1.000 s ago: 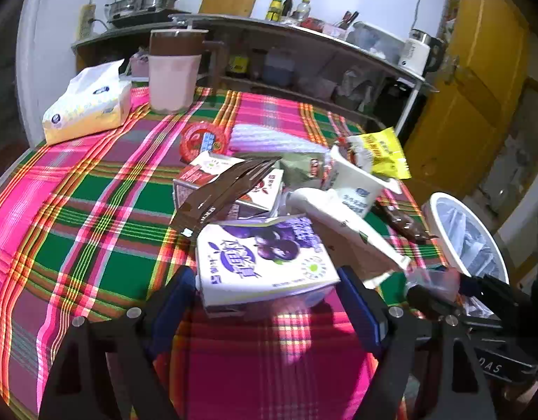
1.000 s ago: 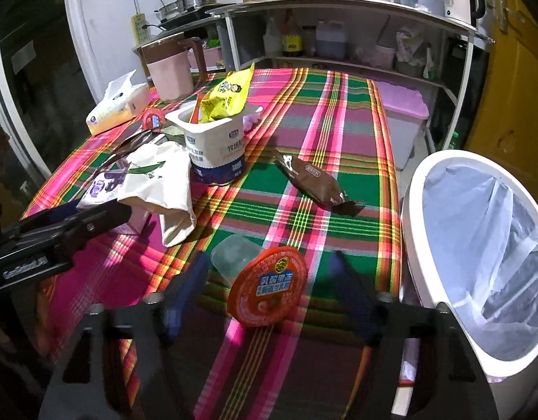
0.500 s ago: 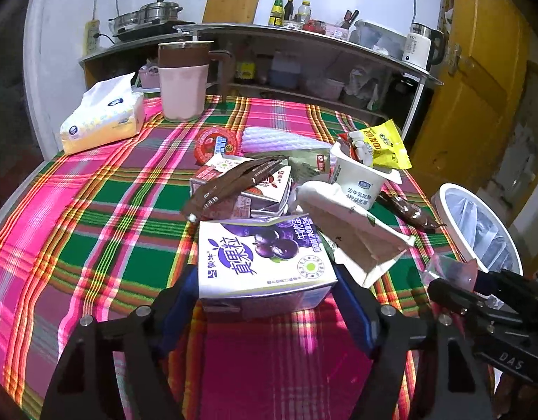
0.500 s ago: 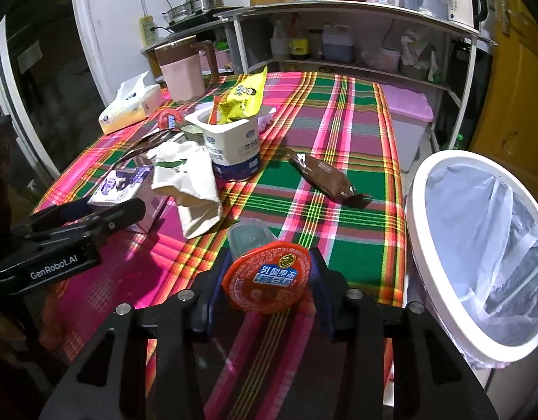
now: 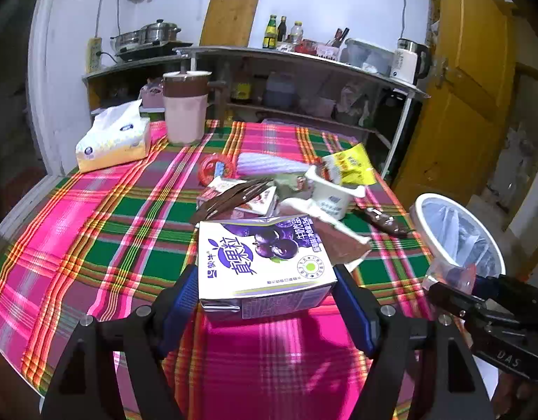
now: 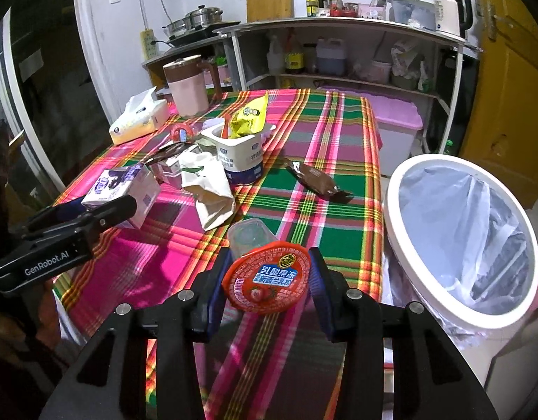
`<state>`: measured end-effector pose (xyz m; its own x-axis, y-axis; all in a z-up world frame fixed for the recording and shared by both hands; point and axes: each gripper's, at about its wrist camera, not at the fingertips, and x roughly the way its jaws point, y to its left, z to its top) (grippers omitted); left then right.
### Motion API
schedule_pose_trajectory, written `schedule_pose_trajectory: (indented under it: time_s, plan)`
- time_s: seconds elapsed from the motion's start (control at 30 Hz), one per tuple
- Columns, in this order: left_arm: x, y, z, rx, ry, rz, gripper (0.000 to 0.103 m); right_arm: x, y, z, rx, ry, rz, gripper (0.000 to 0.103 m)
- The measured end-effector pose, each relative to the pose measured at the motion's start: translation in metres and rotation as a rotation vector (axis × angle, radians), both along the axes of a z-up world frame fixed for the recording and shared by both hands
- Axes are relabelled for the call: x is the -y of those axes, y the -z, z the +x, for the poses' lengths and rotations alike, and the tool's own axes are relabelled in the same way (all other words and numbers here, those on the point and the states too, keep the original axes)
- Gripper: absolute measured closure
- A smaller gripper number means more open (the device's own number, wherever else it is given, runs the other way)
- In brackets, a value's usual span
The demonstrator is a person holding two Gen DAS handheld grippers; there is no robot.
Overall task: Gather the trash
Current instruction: 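Carry both items over the white bin and open both tools to drop them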
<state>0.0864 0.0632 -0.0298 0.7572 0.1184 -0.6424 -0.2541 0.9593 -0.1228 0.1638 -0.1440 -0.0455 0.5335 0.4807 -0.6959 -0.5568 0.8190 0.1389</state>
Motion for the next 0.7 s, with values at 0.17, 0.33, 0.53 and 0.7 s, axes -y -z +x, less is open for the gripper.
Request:
schedule_pose_trajectory:
  time_s: [0.17,0.33,0.53,0.7]
  plan:
    - [0.011,-0.011,-0.004,0.027,0.028,0.002,0.028,0.012,-0.008,-0.006,0.017,0.021,0.015,0.059]
    - [0.023,-0.02,-0.003,0.042,0.059,0.005,0.028,0.026,-0.014,-0.007,0.027,0.049,0.029,0.059]
    - [0.045,-0.029,0.009,0.059,0.13,0.007,0.028,0.05,-0.016,-0.001,0.032,0.105,0.04,0.059]
    - [0.074,-0.031,0.03,0.062,0.242,-0.012,0.028,0.078,-0.015,0.008,0.035,0.177,0.041,0.059]
